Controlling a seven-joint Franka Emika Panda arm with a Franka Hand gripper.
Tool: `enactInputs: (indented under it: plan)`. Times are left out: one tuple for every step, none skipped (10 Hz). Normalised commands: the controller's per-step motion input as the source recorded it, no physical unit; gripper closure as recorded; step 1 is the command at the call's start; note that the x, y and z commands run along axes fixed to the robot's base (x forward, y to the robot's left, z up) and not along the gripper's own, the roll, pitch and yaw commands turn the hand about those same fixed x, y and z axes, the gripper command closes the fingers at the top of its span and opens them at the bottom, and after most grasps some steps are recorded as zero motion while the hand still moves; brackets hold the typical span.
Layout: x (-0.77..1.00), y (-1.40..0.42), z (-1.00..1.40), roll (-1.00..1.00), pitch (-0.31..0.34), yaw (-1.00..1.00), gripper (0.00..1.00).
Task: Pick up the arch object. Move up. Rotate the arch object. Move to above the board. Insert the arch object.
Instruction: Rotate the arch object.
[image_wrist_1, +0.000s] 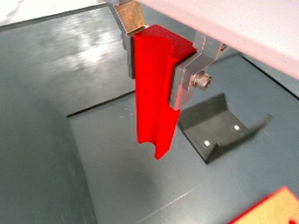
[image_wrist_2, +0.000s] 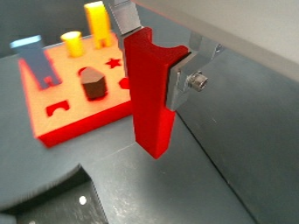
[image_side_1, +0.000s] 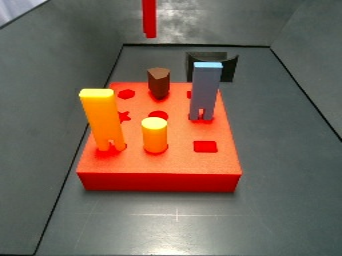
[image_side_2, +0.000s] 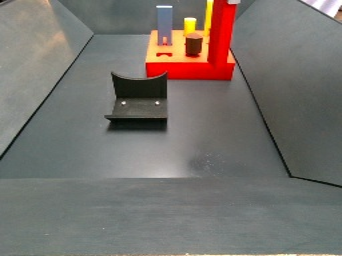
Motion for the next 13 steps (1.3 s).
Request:
enactInputs:
  plan:
    - [0.03,-0.01,-0.01,-0.02,0.007,-1.0,1.0]
    - [0.03,0.0,-0.01,-0.02,0.008,-1.0,1.0]
    - [0.03,0.0,-0.01,-0.02,0.009,-1.0,1.0]
    - [0.03,0.0,-0.01,-0.02,0.009,-1.0,1.0]
    - [0.03,0.01,-0.01,-0.03,0.01,-1.0,1.0]
    - [0.03,0.01,-0.01,-0.03,0.011,-1.0,1.0]
    - [0.03,0.01,-0.01,-0.03,0.012,-1.0,1.0]
    - [0.03,0.01,-0.01,-0.03,0.014,-1.0,1.0]
    - [0.03,0.01,-0.01,-0.04,0.015,-1.0,1.0]
    - [0.03,0.01,-0.01,-0.04,0.017,-1.0,1.0]
    - [0.03,0.01,-0.01,-0.05,0.019,-1.0,1.0]
    - [0.03,0.01,-0.01,-0.05,0.022,-1.0,1.0]
    - [0.03,0.01,-0.01,-0.06,0.025,-1.0,1.0]
